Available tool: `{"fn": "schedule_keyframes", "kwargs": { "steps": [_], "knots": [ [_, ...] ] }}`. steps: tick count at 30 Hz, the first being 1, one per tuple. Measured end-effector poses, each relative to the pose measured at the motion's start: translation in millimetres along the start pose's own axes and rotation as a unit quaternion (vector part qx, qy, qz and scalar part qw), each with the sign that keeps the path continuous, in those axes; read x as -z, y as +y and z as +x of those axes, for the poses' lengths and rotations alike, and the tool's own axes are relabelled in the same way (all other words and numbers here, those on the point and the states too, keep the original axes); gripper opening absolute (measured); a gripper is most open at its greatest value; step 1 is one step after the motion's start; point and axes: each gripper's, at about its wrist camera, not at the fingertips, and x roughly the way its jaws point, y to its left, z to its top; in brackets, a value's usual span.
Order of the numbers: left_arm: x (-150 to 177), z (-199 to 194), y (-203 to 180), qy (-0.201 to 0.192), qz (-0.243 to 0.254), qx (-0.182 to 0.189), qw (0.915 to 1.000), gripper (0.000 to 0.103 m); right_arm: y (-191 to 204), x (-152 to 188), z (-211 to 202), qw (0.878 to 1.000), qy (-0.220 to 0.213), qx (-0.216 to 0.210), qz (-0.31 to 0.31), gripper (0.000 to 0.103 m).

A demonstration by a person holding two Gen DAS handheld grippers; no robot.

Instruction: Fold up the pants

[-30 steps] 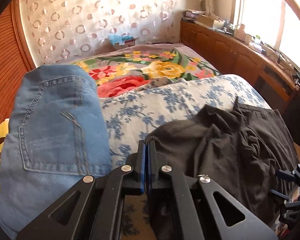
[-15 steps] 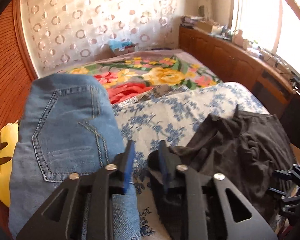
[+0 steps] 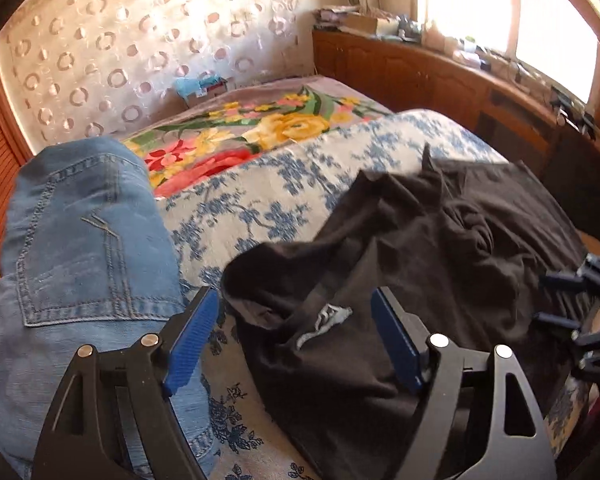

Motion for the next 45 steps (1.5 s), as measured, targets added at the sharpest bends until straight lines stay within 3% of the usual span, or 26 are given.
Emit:
{"fn": "schedule_keyframes", "kwargs": {
  "steps": [8, 21, 24, 26, 29, 33, 37, 45],
  "knots": [
    [-7, 10, 0, 0.021, 0.013, 0.029, 0.9993, 0.042, -16, -23, -13, 1.000, -0.016, -0.022, -0.006, 0.044],
    [1, 37, 1, 0.078, 0.039, 0.024, 0.9959, 0.038, -25, -45, 16, 0.999, 0.004, -0.034, -0.014, 0.044],
    [1, 36, 3, 0.075, 0.031, 0.033, 0.9961, 0.029, -27, -45, 19, 0.999, 0.008, -0.035, -0.011, 0.044],
    [0, 35, 7, 0.073, 0.028, 0.032, 0.9964, 0.014, -28, -45, 22, 0.999, 0.013, -0.034, -0.009, 0.044],
    [1, 34, 5, 0.075, 0.040, 0.028, 0.9960, 0.003, -29, -42, 28, 0.999, 0.023, -0.031, -0.008, 0.044],
    [1, 24, 5, 0.058, 0.046, 0.015, 0.9971, 0.003, -31, -40, 35, 0.999, 0.038, -0.037, 0.002, 0.044],
    [-6, 7, 25, 0.004, 0.000, -0.029, 0.9996, 0.002, -33, -42, 37, 0.998, 0.038, -0.039, 0.006, 0.044],
    [-11, -5, 44, -0.005, -0.032, -0.049, 0.9983, 0.004, -32, -41, 36, 0.999, 0.036, -0.036, 0.005, 0.044]
  ]
}}
